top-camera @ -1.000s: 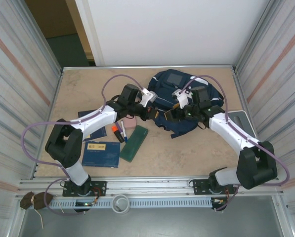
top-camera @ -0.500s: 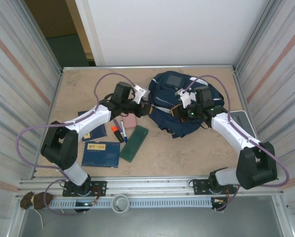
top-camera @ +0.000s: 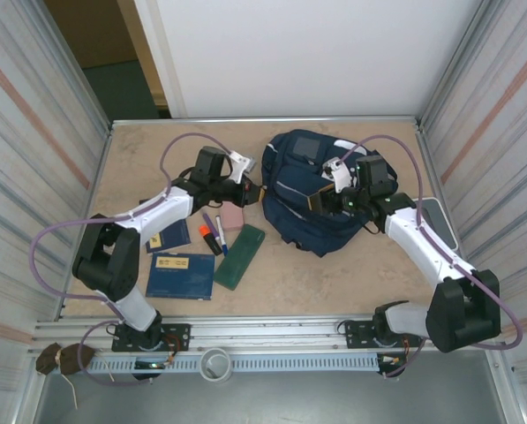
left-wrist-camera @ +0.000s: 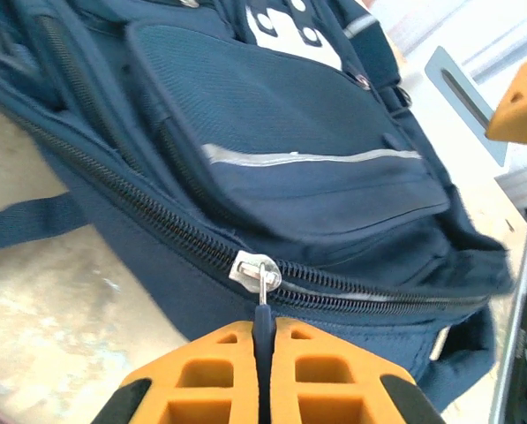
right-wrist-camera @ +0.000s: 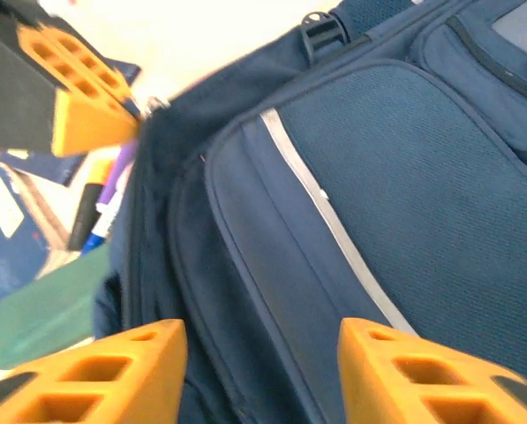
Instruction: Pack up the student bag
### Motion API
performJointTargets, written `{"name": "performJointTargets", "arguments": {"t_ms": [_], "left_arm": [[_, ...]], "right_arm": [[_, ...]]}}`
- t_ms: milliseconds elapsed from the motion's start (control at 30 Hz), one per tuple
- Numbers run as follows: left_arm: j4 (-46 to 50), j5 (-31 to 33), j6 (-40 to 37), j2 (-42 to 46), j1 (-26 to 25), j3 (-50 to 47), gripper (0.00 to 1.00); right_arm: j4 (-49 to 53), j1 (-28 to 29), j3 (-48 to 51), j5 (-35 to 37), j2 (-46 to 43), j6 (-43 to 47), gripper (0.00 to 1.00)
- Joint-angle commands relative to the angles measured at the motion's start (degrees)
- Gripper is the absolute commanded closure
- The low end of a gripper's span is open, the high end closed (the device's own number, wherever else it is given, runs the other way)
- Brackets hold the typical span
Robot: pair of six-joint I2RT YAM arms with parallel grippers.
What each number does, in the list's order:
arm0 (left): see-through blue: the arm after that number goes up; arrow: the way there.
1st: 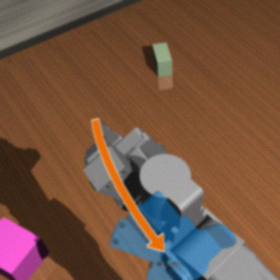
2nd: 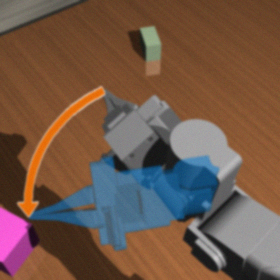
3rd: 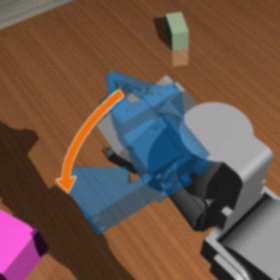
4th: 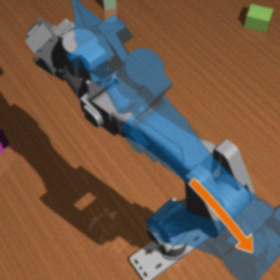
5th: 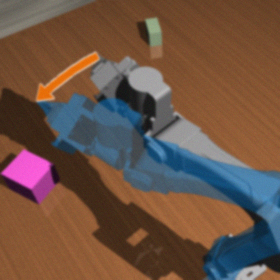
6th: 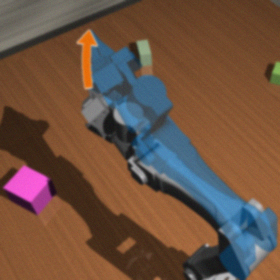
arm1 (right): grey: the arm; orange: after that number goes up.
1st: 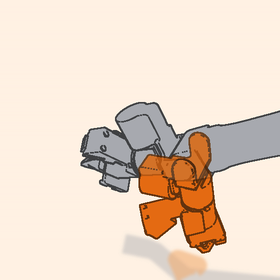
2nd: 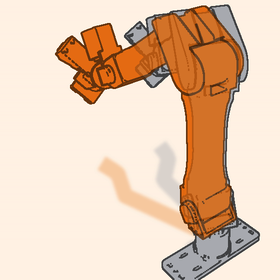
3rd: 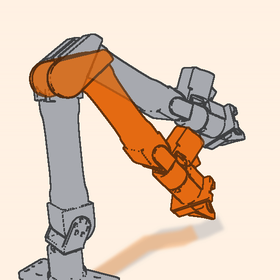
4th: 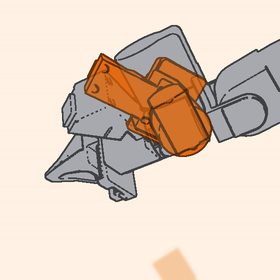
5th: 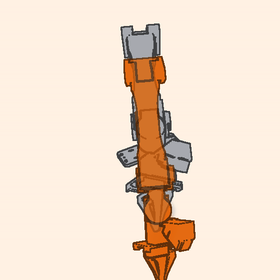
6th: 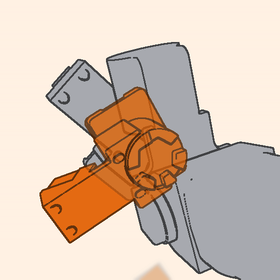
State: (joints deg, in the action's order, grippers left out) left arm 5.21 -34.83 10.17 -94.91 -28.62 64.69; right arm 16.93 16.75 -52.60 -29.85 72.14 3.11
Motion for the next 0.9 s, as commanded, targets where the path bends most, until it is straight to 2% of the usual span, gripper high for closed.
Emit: {"name": "performJointTargets", "arguments": {"t_ms": [0, 133, 233, 300, 367, 500, 600, 700, 867], "left_arm": [[-5.04, -4.11, 0.87, 4.39, -3.19, 0.76, 1.0], [-4.72, -3.42, 0.96, 4.05, -5.15, 1.53, 1.0], [-4.35, -3.14, 1.16, 3.6, -5.81, 2.07, 1.0], [-4.26, -2.99, 1.08, 3.78, -6.0, 1.95, 1.0], [-4.18, -2.5, 0.78, 4.17, -5.99, 1.67, 1.0], [-3.31, -0.82, -0.27, 4.93, -5.84, 1.52, 1.0], [-2.25, 1.11, -0.58, 5.43, -4.35, 1.25, 1.0], [-0.41, 4.07, 0.4, 4.66, -0.67, 1.42, 1.0], [4.74, 6.92, -0.9, -2.6, 5.09, 5.96, 1.0]], "right_arm": [[-0.36, 3.06, -0.93, -2.56, -0.77, -0.58, 0.39], [-3.48, 4.96, -1.34, -7.16, 2.49, -2.32, 0.31], [-3.79, 6.01, -1.48, -6.3, 5.32, -2.24, 0.34], [-3.43, 6.01, -1.42, -5.82, 6.7, -1.85, 0.47], [-2.96, 5.71, -1.05, -5.05, 7.27, -1.39, 0.7], [-1.83, 4.81, -0.5, -6.29, 6.89, -1.27, 0.98], [-1.04, 3.74, 0.81, -5.05, 5.01, -1.94, 1.0], [-1.19, 1.9, 2.99, -5.26, 2.41, -2.84, 1.0], [-2.98, 1.73, 4.65, -8.71, 1.16, -3.88, 1.0]]}}
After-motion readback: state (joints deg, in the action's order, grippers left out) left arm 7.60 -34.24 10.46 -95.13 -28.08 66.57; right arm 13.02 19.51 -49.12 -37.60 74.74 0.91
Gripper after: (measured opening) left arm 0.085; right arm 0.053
